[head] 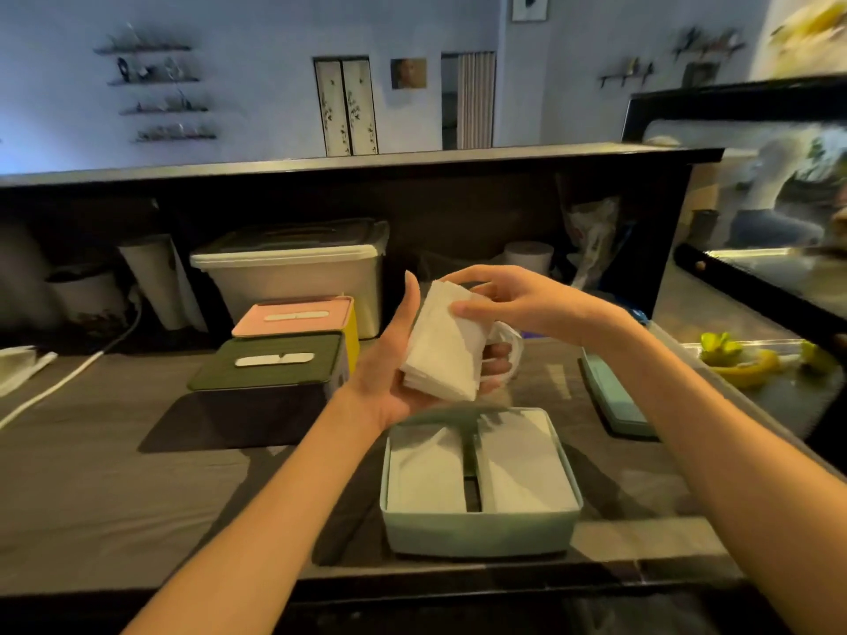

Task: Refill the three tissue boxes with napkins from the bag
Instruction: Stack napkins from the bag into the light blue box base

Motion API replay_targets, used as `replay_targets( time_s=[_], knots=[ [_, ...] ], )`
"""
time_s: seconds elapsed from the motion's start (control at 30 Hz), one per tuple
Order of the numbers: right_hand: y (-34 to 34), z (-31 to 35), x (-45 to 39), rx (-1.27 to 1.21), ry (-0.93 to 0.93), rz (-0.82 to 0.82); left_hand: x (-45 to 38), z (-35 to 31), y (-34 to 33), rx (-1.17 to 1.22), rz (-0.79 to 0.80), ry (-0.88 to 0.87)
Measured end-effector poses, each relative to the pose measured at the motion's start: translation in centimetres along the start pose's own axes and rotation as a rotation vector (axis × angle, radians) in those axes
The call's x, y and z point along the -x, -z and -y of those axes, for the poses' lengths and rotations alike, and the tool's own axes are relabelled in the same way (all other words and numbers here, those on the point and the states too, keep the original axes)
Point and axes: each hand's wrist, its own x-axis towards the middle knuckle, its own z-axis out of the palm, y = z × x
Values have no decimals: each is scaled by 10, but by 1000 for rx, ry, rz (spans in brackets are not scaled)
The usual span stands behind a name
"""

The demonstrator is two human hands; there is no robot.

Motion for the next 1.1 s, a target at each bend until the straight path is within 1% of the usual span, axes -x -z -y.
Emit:
replay_targets(
  time_s=[0.27, 0.33, 0.43, 0.5, 0.63, 0.7, 0.77, 0.87, 1.0, 1.1],
  knots=[
    [-2, 31, 10, 200, 1, -7, 26, 10, -13, 61, 29, -3],
    [-3, 33, 14, 177, -14, 2, 33, 11, -15, 49, 29, -23],
    [-1, 37, 27, 49, -47, 139, 49, 8, -21, -18, 26, -30],
    [-3, 38, 36, -63, -77, 207, 60, 6, -22, -145, -7, 1],
    [-16, 36, 44, -235, -244, 204, 77, -1, -11, -593, -144, 5],
    [-28, 34, 47, -315, -341, 178, 86, -4, -8, -688, -188, -7],
    [-41, 32, 52, -464, -399, 145, 92, -5, -5, -722, -235, -21],
    [-56, 34, 62, -707, -495, 71, 95, -2, 0, -692, -284, -72],
    [-67, 42, 74, -751, -574, 95, 98, 0, 2, -645, -273, -107],
    [-74, 45, 76, -788, -608, 51, 97, 6, 5, -636, -287, -136]
  ],
)
